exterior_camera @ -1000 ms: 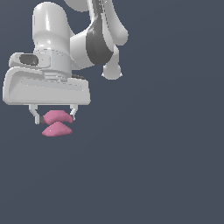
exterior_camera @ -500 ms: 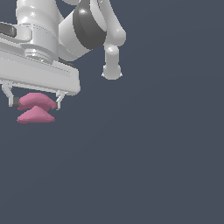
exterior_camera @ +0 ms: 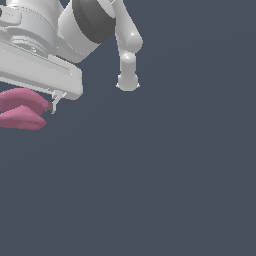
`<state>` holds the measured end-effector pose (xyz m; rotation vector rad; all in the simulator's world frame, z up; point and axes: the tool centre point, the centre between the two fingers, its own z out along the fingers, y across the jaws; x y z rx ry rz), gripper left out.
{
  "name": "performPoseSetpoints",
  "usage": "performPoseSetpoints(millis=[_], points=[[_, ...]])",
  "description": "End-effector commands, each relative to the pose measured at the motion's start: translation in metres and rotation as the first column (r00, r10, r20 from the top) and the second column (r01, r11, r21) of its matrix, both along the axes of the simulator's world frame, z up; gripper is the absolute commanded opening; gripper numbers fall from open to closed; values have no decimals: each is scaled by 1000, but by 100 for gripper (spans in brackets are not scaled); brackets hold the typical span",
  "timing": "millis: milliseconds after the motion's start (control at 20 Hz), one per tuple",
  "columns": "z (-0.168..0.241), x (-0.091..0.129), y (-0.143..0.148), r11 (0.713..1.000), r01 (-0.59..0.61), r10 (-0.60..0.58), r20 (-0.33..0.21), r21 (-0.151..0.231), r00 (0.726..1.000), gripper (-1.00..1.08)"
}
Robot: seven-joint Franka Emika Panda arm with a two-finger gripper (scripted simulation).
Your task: Pick up the object and move it to a goal position.
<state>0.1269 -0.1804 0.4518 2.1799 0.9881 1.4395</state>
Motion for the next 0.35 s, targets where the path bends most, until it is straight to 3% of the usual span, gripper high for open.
performPoseSetpoints(millis=[0, 300], points=[[6, -1, -2, 1000, -3, 3, 14, 1, 1000, -100], [9, -1, -3, 1000, -5, 5, 24, 3, 1000, -100]])
